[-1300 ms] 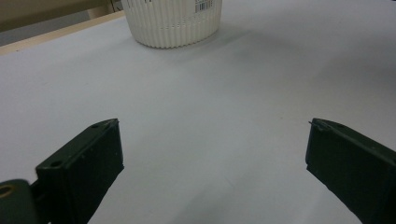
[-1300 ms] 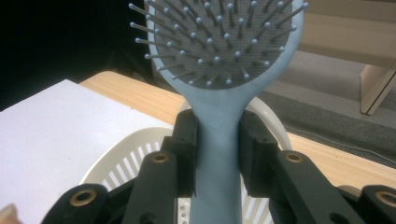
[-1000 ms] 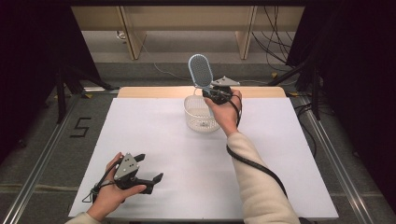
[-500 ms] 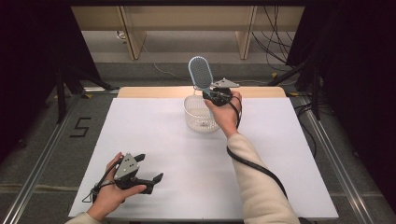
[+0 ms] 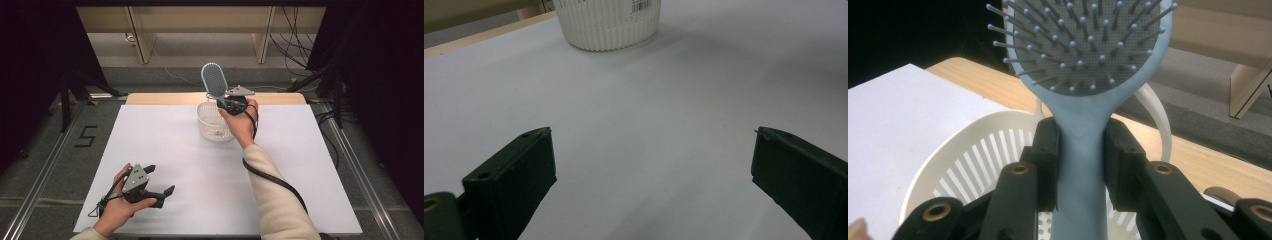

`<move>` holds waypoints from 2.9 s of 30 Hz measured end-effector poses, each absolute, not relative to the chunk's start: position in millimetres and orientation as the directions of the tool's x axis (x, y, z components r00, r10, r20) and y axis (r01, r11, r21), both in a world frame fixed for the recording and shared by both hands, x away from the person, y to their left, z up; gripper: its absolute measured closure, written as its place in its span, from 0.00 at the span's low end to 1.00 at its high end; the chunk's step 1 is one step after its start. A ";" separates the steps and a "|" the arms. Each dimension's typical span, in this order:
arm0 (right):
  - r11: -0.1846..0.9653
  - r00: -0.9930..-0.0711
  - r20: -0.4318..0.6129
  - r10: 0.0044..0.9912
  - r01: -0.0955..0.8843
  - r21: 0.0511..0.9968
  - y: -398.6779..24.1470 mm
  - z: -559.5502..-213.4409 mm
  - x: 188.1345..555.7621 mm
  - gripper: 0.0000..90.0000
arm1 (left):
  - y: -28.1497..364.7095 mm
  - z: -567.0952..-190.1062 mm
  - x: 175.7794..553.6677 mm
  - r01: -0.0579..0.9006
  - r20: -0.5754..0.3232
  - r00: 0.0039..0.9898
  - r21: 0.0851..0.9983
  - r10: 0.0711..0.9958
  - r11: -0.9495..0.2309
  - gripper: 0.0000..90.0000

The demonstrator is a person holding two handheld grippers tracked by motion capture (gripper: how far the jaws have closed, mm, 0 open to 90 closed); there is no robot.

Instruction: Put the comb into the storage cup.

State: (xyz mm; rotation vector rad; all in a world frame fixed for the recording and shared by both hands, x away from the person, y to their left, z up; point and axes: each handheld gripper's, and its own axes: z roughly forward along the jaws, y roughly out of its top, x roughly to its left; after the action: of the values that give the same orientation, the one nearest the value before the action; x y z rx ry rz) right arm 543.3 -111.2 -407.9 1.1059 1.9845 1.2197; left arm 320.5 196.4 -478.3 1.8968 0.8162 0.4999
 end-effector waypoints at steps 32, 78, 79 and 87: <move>0.301 -0.534 -0.058 0.844 0.381 0.874 -110.4 -412.2 544.5 0.78 | 195.8 -478.6 320.3 0.324 -0.007 0.690 0.897 0.723 -0.301 0.04; 0.257 -0.667 0.098 0.739 0.413 0.874 -151.8 -411.7 504.6 0.21 | 194.1 -479.7 320.0 0.330 -0.009 0.689 0.894 0.725 -0.303 0.04; 0.257 -0.666 0.097 0.740 0.413 0.874 -152.6 -412.1 503.4 0.21 | 194.1 -479.6 320.0 0.330 -0.008 0.689 0.894 0.725 -0.304 0.04; 0.250 -0.676 0.089 0.731 0.387 0.888 -165.0 -415.8 486.6 0.21 | 194.0 -479.8 320.1 0.332 -0.008 0.687 0.893 0.726 -0.305 0.04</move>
State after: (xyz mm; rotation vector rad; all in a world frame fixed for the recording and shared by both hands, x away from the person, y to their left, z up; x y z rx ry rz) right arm 486.6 -165.0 -415.8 1.0274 2.1854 1.3995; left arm 320.1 194.0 -479.8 1.9044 0.8253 0.4973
